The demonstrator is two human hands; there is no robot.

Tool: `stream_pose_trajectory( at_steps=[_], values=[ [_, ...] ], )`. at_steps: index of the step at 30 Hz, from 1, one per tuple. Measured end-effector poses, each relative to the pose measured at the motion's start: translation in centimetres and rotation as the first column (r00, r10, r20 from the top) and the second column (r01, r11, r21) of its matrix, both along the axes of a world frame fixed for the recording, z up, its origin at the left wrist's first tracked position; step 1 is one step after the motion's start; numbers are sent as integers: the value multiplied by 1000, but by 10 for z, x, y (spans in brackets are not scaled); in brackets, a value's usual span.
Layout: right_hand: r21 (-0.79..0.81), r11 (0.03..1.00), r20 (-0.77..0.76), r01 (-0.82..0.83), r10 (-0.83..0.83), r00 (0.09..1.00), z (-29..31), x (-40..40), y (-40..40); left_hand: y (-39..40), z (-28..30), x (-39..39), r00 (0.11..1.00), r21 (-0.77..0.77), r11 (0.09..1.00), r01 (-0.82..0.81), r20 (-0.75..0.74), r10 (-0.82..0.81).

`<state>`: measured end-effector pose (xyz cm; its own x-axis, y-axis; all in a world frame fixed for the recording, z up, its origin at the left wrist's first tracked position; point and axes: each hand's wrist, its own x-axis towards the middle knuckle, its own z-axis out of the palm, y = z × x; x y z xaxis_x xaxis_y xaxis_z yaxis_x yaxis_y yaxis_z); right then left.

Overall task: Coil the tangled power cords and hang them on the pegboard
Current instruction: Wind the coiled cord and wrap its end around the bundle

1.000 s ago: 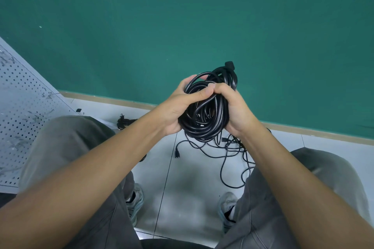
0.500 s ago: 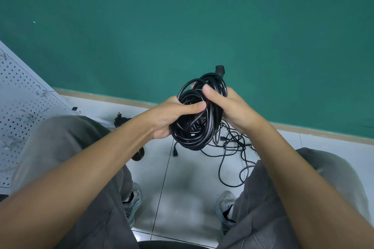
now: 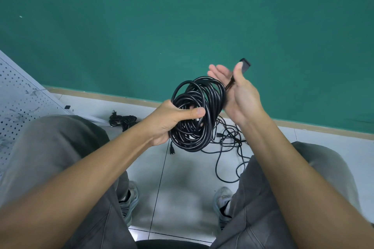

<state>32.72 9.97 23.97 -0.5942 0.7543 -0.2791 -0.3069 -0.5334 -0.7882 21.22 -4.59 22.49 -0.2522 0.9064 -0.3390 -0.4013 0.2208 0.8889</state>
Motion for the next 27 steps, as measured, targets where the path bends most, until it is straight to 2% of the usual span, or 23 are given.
stream_pose_trajectory(
  at_steps=[5,8,12,16,24,26,27],
  values=[
    [54,993,6,103,-103,995,4,8,13,2,5,-8,997,-39,997,-64,-34,62],
    [44,994,-21,102,-101,995,2,10,16,2,6,-11,995,-69,993,-91,-57,88],
    [98,992,105,-74,64,992,-9,8,16,-6,0,-17,994,-105,990,-93,-59,87],
    [41,985,164,-167,158,974,-23,6,14,-10,-1,-24,996,-72,993,-90,17,92],
    [7,896,366,-444,411,835,-37,-8,-6,-2,8,-24,987,22,989,-143,70,141],
    [36,902,448,-431,371,813,-31,-7,-8,-2,10,-27,989,5,989,-148,28,147],
    [95,921,507,-379,282,814,-28,-7,-10,-2,9,-29,988,-11,988,-153,8,153]
  ],
)
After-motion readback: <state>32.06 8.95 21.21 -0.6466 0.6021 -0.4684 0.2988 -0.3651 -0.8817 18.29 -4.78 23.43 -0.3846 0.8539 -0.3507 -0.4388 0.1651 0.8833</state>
